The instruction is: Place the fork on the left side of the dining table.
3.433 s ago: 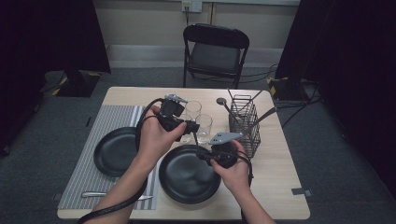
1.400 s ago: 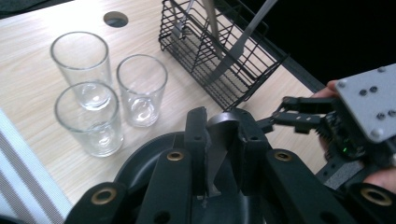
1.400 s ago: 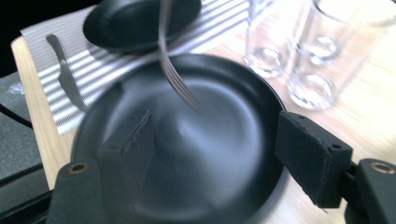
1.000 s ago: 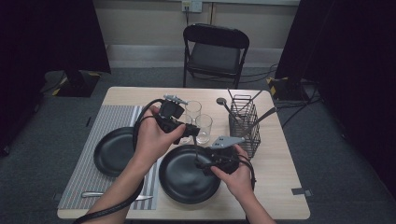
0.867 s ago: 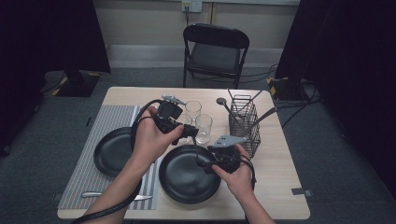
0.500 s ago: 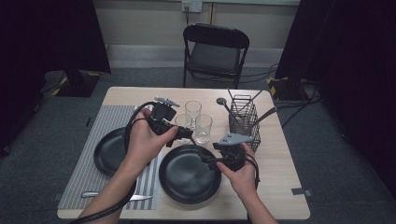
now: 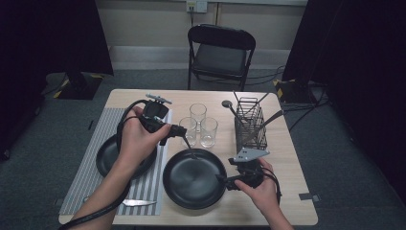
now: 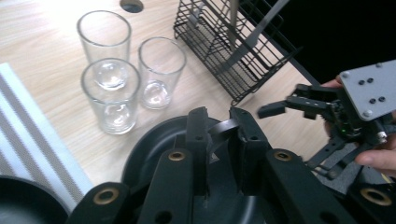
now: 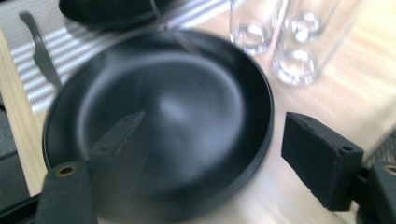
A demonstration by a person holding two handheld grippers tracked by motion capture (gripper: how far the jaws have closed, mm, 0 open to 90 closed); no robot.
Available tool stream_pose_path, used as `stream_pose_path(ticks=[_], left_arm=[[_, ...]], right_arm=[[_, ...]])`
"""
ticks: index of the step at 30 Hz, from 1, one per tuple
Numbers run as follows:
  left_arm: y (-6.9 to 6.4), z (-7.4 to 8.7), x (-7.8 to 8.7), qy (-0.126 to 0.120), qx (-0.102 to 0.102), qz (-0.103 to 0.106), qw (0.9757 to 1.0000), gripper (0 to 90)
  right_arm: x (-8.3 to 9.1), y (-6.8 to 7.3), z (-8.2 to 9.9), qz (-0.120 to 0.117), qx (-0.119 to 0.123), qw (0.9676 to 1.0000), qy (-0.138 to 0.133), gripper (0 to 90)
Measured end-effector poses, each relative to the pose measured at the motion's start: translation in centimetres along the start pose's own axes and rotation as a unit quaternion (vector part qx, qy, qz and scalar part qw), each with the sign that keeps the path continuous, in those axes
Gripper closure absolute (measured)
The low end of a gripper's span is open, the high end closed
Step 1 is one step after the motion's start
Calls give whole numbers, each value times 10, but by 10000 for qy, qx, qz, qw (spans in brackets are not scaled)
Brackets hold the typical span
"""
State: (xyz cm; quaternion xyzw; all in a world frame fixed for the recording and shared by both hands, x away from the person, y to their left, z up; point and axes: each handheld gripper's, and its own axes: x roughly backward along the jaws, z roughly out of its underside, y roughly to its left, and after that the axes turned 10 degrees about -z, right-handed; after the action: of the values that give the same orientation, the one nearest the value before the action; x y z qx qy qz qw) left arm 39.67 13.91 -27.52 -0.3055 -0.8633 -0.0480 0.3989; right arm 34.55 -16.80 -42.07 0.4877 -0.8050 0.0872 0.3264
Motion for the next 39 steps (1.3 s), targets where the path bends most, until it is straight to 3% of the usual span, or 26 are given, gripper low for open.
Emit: stream_pose_path(ticks=[5, 15, 32, 39], left_arm=[[14, 1, 4, -84, 128, -110, 9998, 786], [35, 3, 10, -25, 312, -285, 9991, 786], [62, 6, 10, -18, 571, -556, 9968, 787], [72, 6, 6, 2, 654, -627, 9959, 787]], right_arm=[[13, -8, 21, 6, -175, 9998, 51, 170], [27, -21, 55, 282, -424, 9985, 210, 170], [19, -27, 79, 375, -466, 9972, 459, 174], [13, -26, 86, 386, -374, 9967, 613, 174]])
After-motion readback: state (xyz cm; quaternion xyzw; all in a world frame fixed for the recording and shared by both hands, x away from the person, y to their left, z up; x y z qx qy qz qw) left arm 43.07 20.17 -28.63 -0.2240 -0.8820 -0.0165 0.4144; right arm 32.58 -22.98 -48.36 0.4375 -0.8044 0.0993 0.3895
